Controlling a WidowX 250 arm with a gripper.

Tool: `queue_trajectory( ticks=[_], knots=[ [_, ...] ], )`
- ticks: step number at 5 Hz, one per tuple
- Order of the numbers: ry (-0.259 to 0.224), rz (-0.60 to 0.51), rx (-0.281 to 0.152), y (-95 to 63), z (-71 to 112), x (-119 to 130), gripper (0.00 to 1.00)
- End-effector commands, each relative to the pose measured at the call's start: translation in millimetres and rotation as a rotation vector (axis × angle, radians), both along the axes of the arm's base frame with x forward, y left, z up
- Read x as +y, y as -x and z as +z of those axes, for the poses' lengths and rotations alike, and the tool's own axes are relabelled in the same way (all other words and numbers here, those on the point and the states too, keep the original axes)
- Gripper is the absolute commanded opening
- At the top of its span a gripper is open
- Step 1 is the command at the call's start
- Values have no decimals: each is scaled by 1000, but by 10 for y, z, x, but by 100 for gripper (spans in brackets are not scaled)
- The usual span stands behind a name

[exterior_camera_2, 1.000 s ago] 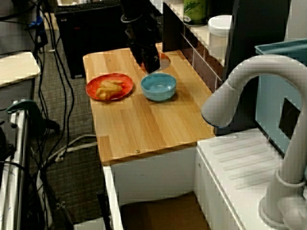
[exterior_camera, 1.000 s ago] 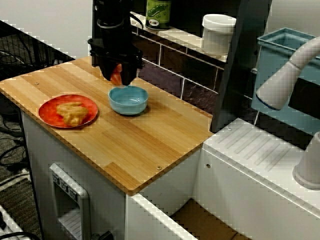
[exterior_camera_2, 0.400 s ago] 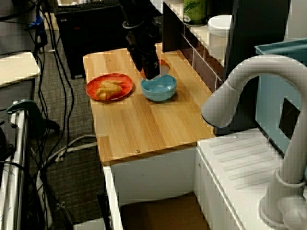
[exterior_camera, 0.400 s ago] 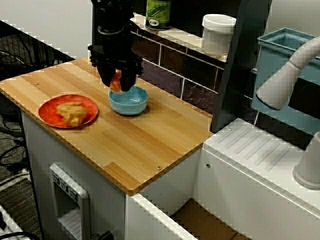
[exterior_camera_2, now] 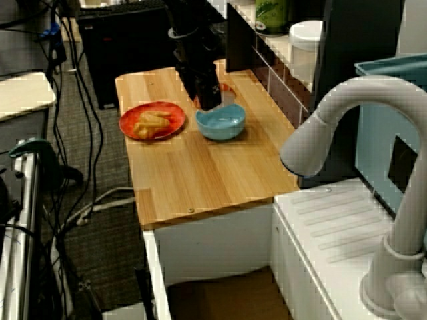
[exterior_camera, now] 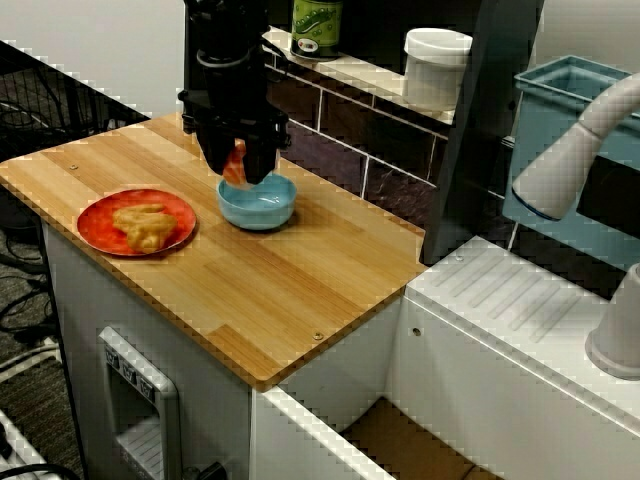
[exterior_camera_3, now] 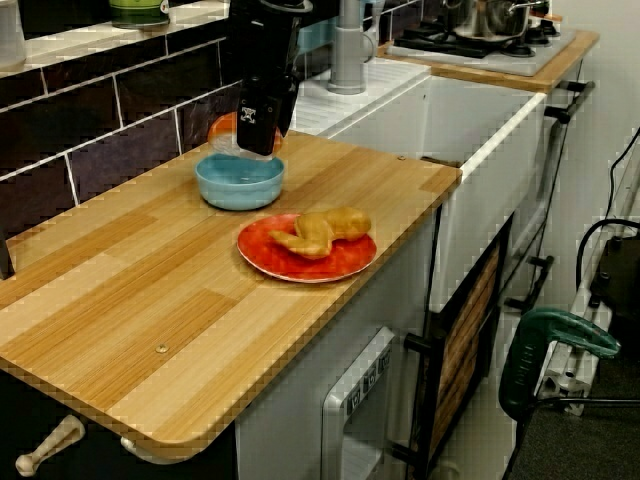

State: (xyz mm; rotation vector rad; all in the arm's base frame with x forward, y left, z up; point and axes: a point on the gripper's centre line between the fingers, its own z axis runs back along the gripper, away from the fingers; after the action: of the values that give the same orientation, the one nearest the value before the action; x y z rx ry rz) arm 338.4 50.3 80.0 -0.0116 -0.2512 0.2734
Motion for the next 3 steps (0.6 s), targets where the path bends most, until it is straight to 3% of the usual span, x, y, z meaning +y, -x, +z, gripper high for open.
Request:
queue_trajectory(
  ticks=[1,2,3],
  knots=[
    [-9,27,-40,27,169,23,100],
    [13,77,-54,225,195,132,100],
    [69,123,-61,494,326,303,100]
  ],
)
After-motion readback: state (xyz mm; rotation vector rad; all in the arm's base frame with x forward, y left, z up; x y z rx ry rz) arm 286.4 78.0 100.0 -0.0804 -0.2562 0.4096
